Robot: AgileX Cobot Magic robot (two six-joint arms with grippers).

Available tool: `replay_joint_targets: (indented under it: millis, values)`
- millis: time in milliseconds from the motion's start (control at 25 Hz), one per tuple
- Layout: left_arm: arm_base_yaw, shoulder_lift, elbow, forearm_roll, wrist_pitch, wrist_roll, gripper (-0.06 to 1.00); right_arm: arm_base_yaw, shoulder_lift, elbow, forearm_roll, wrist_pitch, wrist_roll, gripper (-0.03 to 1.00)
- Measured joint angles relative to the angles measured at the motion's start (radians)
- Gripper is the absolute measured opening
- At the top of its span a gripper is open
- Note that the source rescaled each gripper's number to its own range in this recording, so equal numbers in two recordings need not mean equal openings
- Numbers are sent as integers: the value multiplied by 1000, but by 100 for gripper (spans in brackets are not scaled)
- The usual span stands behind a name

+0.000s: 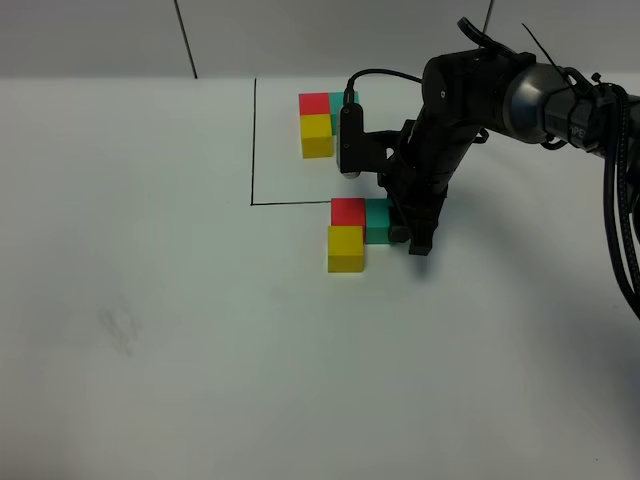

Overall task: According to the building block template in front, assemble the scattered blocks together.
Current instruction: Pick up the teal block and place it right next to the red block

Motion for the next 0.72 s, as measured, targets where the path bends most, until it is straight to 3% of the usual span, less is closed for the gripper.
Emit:
replay_joint_targets:
  millis: [720]
  values:
    - [0, 0, 0, 0, 0, 0, 77, 0, 0, 0, 0, 0, -32, 3]
